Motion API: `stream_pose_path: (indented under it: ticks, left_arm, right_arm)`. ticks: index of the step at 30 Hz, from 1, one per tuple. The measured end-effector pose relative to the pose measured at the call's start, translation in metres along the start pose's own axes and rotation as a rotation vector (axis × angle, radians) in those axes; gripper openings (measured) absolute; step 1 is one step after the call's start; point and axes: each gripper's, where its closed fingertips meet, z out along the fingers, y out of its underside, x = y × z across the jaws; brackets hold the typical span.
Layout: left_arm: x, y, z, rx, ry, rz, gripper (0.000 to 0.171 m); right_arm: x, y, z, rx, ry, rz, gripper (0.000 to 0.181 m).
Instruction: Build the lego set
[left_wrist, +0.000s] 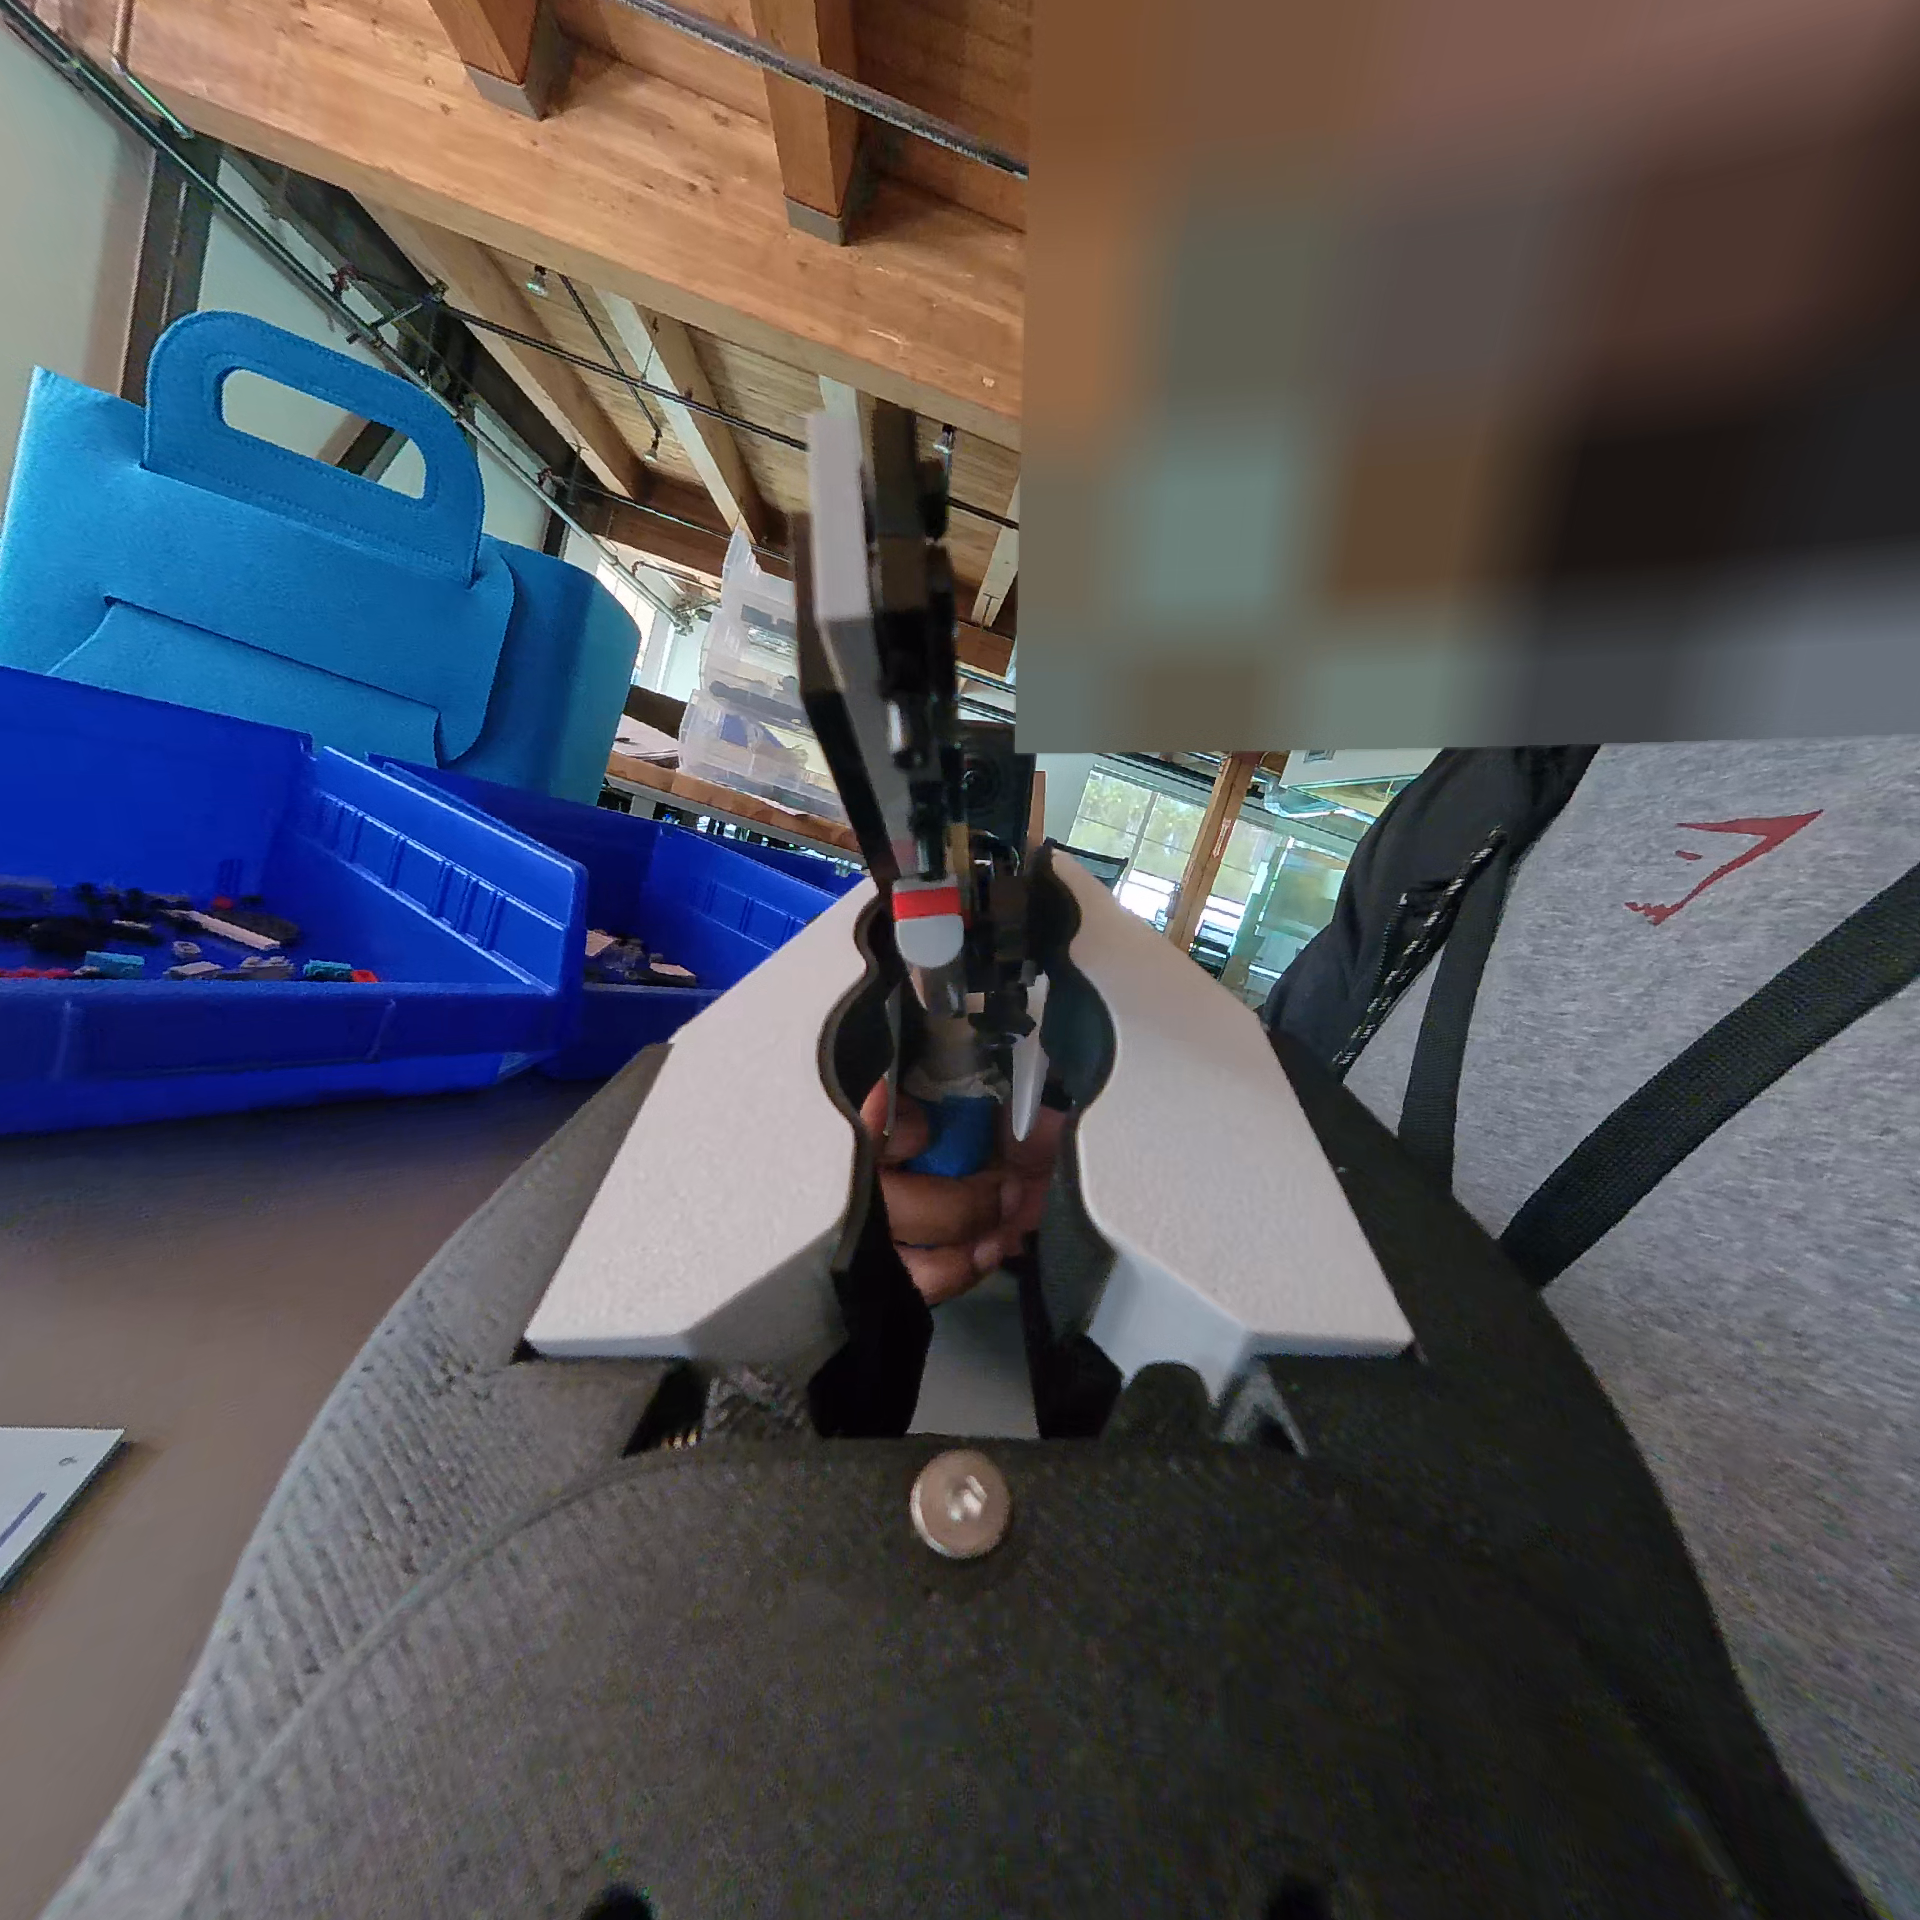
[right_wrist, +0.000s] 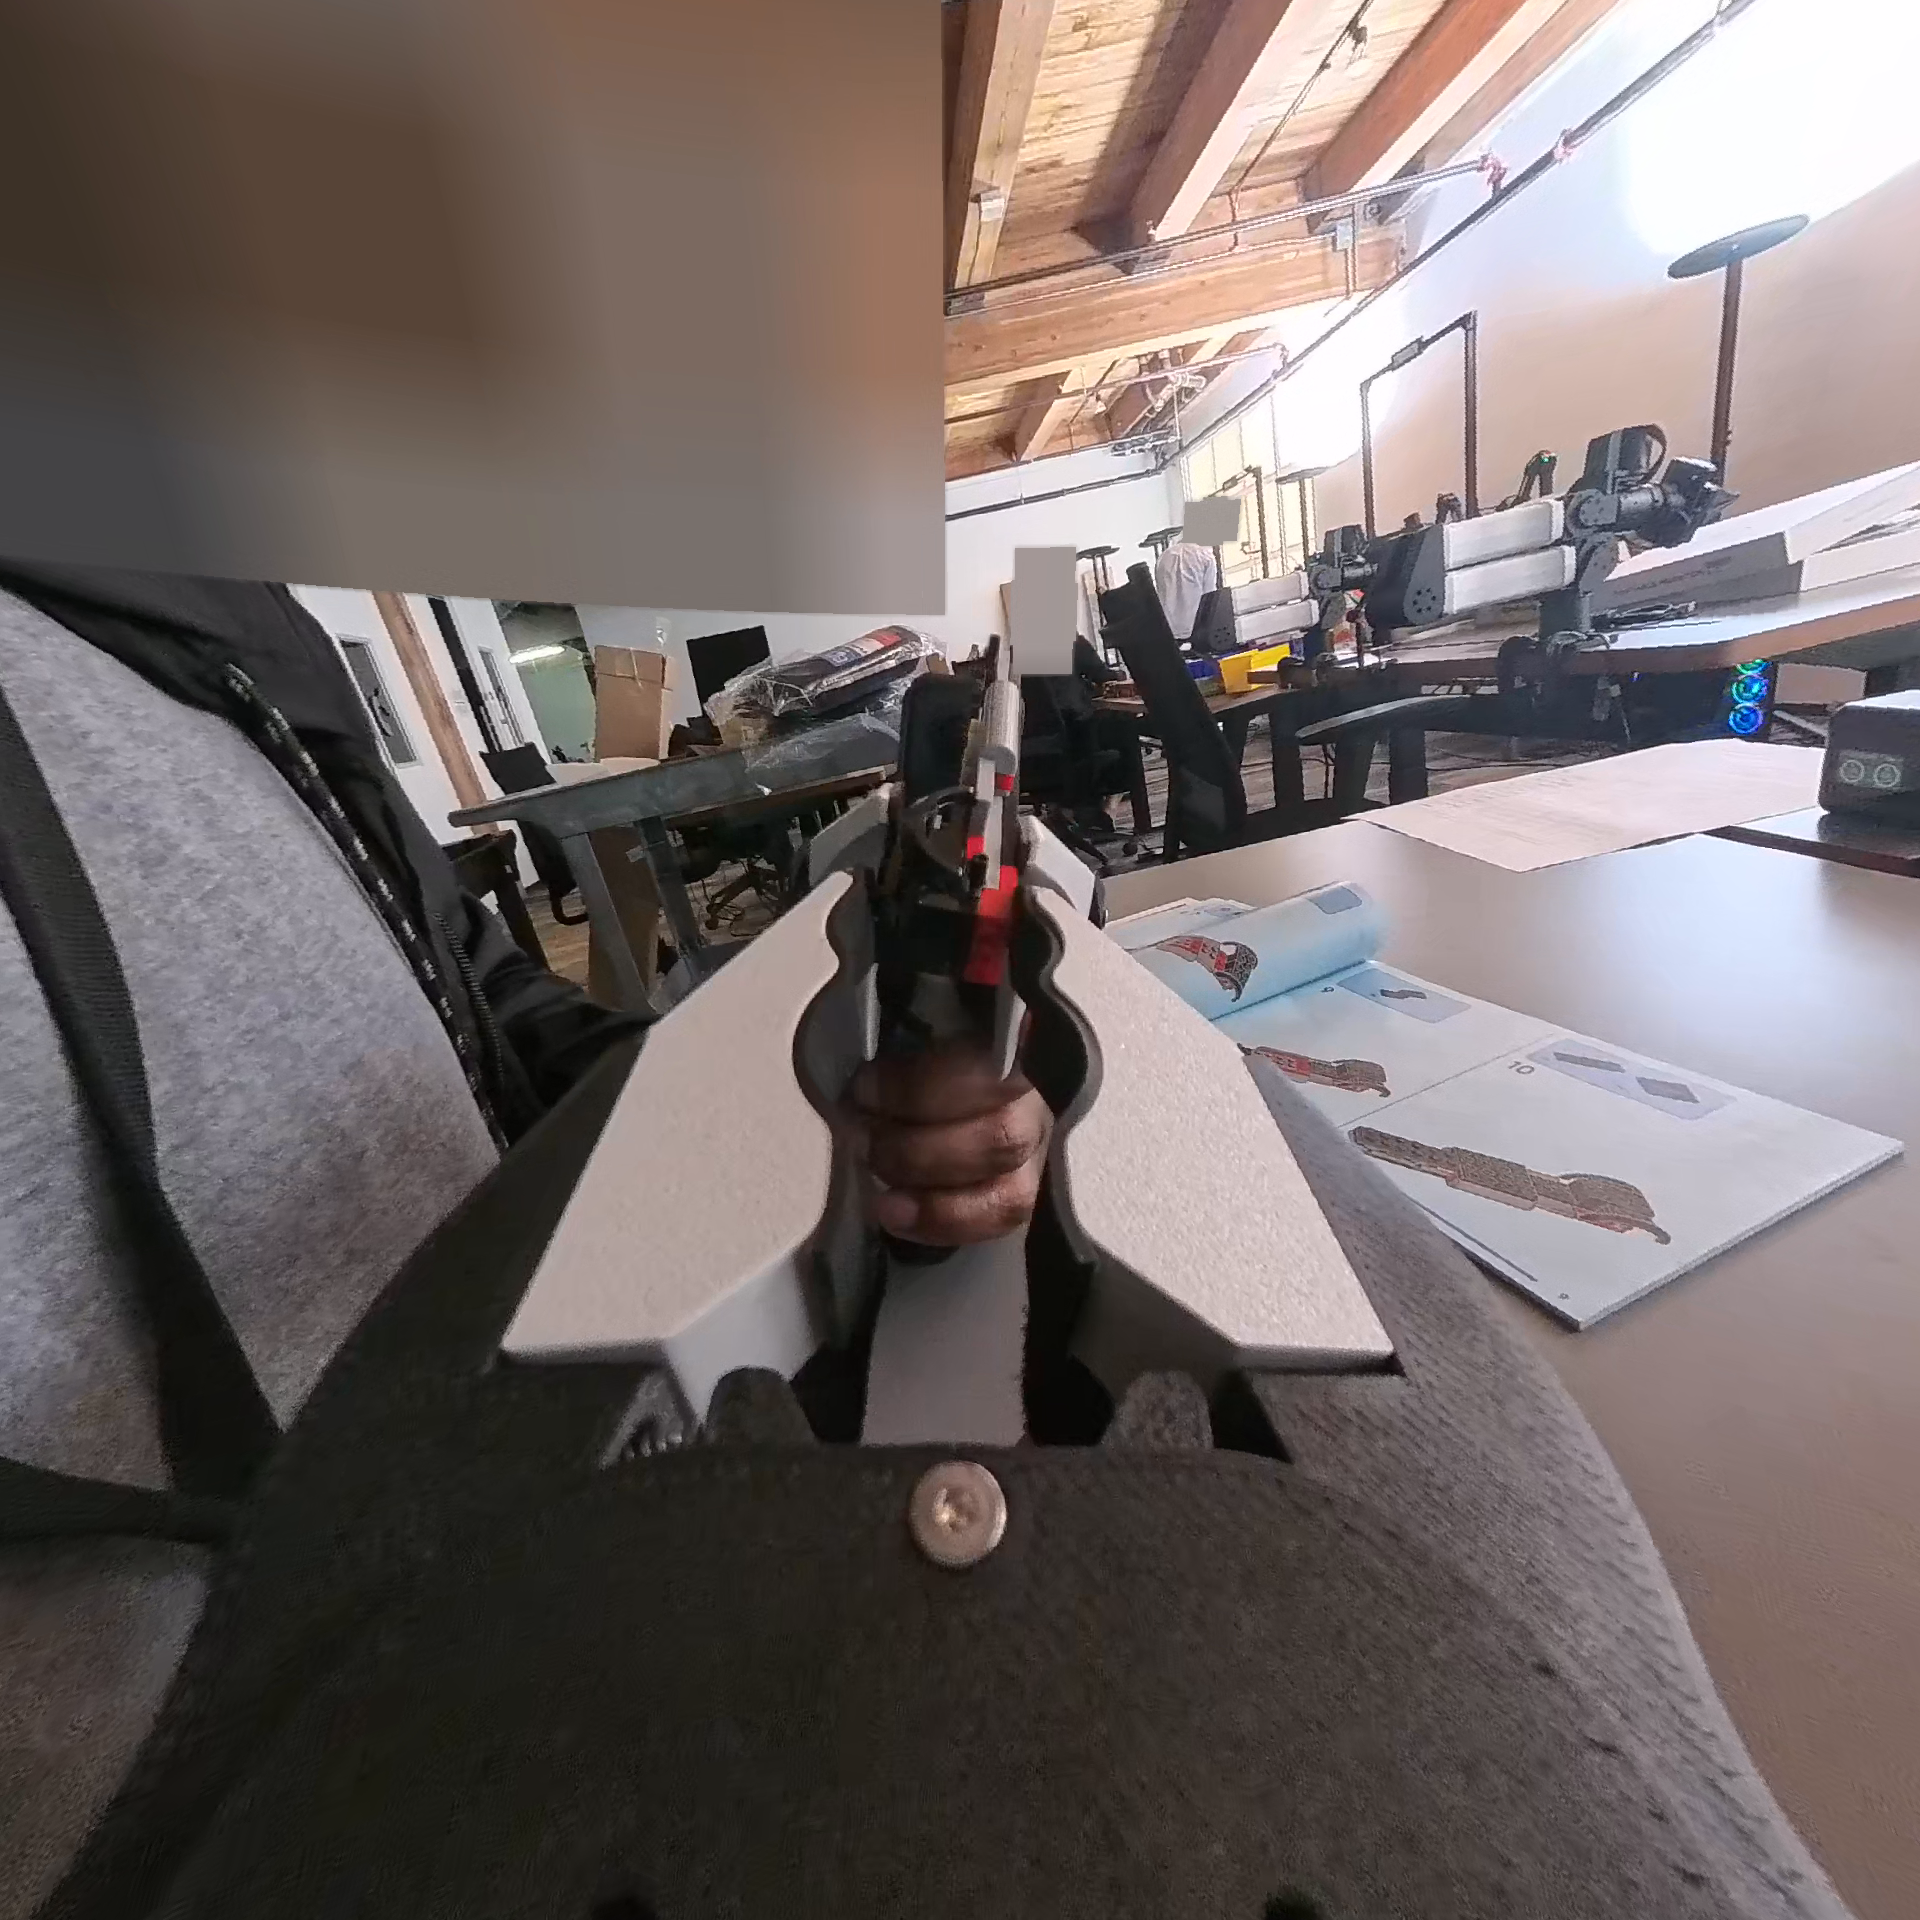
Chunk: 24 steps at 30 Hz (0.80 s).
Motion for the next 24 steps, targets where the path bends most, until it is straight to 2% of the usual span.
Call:
stream_pose_path:
  ticks: [6, 12, 17, 20, 24]
  left_arm:
    - [0.000, 0.000, 0.001, -0.007, -0.009, 0.013, 0.024]
    - [-0.012, 0.002, 0.004, -0.009, -0.070, -0.053, 0.026]
    - [-0.011, 0.001, 0.002, -0.012, -0.058, -0.077, 0.028]
    - [-0.006, 0.002, 0.000, -0.019, -0.030, -0.079, 0.031]
    - [0.006, 0.003, 0.001, -0.021, 0.019, -0.013, 0.025]
  right_arm:
    - [0.000, 0.000, -0.001, 0.004, -0.007, 0.011, 0.029]
    - [0.012, 0.000, -0.006, 0.009, 0.037, 0.053, 0.029]
    - [0.012, -0.002, -0.006, 0.022, 0.037, 0.052, 0.029]
    - [0.008, -0.007, -0.007, 0.044, 0.030, 0.017, 0.030]
    - [-0.002, -0.010, -0.006, 0.044, 0.002, -0.078, 0.030]
